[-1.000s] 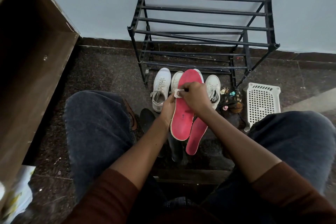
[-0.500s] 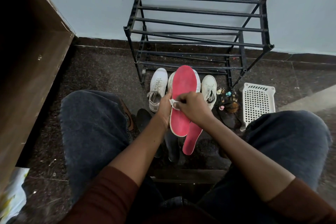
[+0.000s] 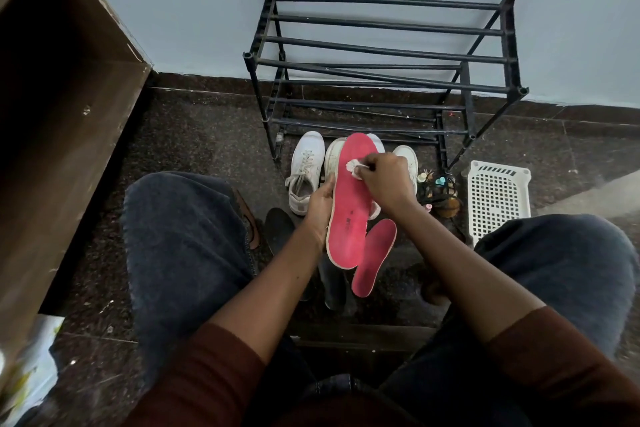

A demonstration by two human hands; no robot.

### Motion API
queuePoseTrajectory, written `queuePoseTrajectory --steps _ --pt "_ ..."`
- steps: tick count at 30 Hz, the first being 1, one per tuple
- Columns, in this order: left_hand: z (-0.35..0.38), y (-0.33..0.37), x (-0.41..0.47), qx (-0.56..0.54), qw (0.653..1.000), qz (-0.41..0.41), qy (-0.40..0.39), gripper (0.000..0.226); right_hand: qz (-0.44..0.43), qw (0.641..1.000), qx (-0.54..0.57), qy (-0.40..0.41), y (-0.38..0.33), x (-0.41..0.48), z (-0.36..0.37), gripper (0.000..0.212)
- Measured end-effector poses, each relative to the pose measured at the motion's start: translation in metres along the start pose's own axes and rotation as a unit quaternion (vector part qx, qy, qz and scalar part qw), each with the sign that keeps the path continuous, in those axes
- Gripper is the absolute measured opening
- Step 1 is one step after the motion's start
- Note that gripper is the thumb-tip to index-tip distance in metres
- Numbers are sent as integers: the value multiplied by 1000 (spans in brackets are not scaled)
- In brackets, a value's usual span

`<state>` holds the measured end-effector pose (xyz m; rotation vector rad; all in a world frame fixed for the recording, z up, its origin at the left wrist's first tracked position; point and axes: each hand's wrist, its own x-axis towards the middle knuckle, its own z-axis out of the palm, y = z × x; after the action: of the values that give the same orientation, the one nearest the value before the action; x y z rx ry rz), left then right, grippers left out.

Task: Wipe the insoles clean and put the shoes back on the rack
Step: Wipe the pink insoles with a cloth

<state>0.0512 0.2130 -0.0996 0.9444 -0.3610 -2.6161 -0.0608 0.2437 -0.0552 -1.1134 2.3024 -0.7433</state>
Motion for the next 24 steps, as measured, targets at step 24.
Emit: queuePoseTrajectory --steps 24 --pt "-12 6 3 -4 995 101 -3 64 -62 995 58 -43 -32 -44 12 22"
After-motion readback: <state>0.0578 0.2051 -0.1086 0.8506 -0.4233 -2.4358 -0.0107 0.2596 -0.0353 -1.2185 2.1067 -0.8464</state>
